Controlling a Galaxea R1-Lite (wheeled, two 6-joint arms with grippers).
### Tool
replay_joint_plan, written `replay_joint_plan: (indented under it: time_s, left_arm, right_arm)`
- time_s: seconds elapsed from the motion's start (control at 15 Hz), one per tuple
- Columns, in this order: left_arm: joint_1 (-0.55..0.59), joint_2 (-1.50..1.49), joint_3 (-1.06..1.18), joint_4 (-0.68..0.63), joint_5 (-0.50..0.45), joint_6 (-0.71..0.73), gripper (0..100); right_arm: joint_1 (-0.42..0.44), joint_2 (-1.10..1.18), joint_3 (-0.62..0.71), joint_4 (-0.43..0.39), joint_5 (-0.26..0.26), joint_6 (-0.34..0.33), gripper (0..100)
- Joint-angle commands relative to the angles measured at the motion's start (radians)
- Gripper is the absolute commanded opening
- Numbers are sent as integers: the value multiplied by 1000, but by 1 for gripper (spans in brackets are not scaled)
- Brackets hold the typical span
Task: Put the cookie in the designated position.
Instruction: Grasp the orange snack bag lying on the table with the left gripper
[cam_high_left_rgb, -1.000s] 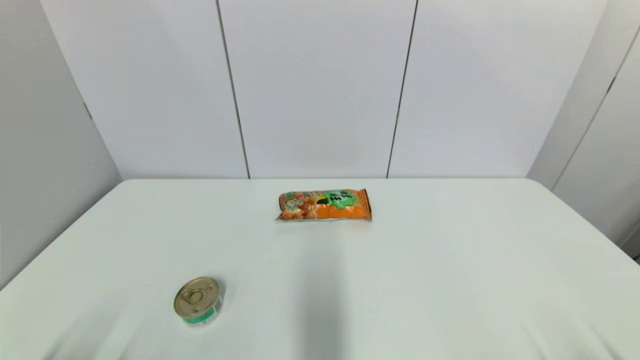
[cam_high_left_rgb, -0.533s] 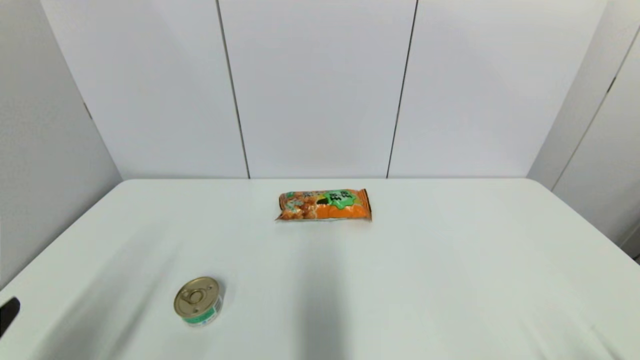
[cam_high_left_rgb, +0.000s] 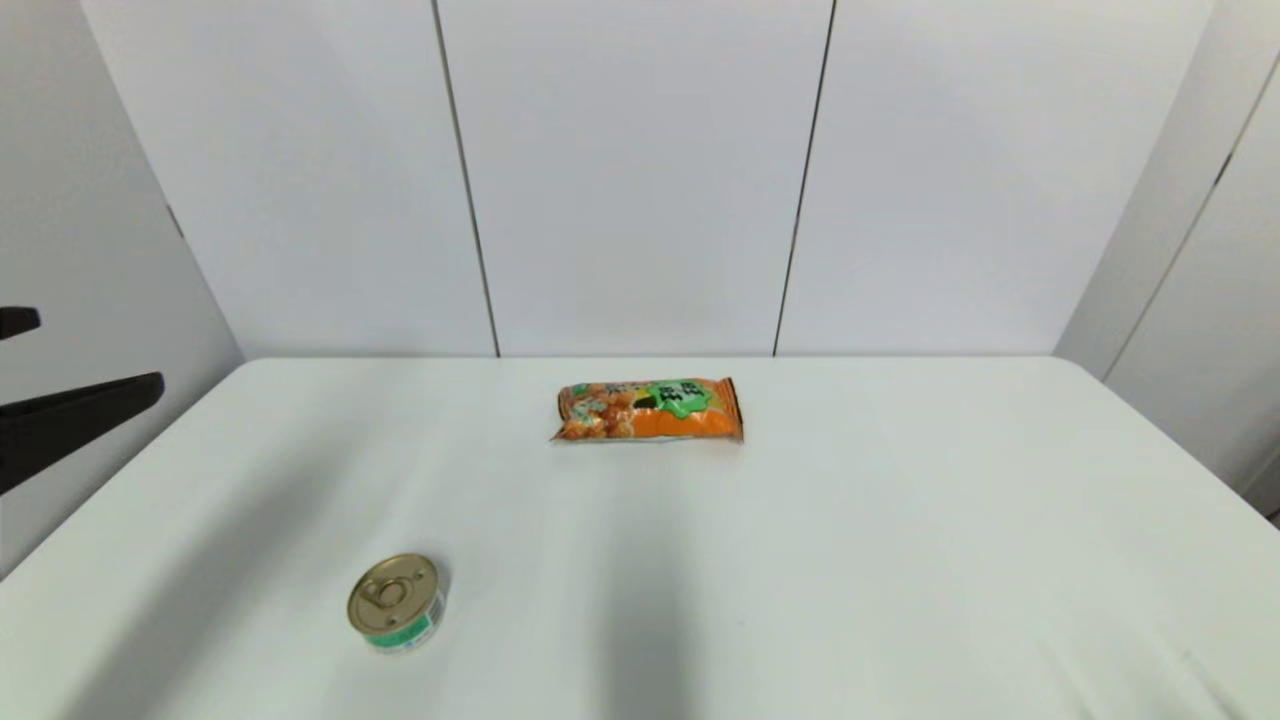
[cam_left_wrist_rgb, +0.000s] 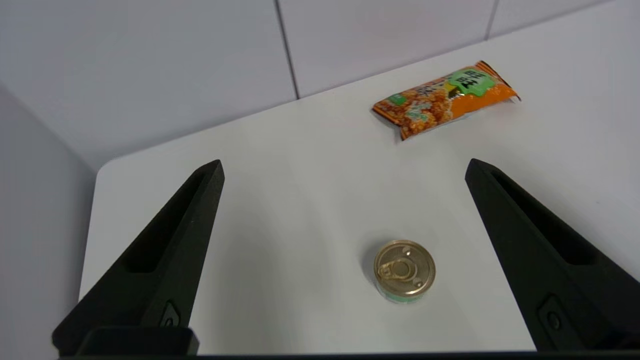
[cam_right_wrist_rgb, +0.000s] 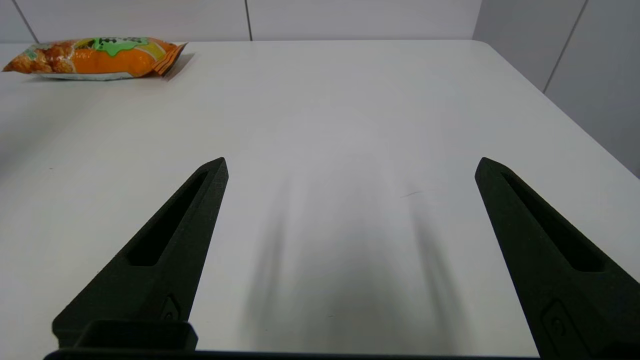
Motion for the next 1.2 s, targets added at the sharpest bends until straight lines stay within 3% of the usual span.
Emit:
replay_joint_plan:
  time_s: [0.07,0.2,0.6,1.2]
  left_arm:
    - [-4,237,-195,104,-181,191,100]
    - [-38,309,-291,184,-226,288,100]
    - [-173,533,-620,432,-229,455,100]
    - [-244,744,-835,460,-226,547,100]
  right_arm:
    - [0,0,9,-1,0,0,100]
    - [0,0,9,-1,0,0,100]
    - [0,0,9,-1,0,0,100]
    - [0,0,9,-1,0,0,100]
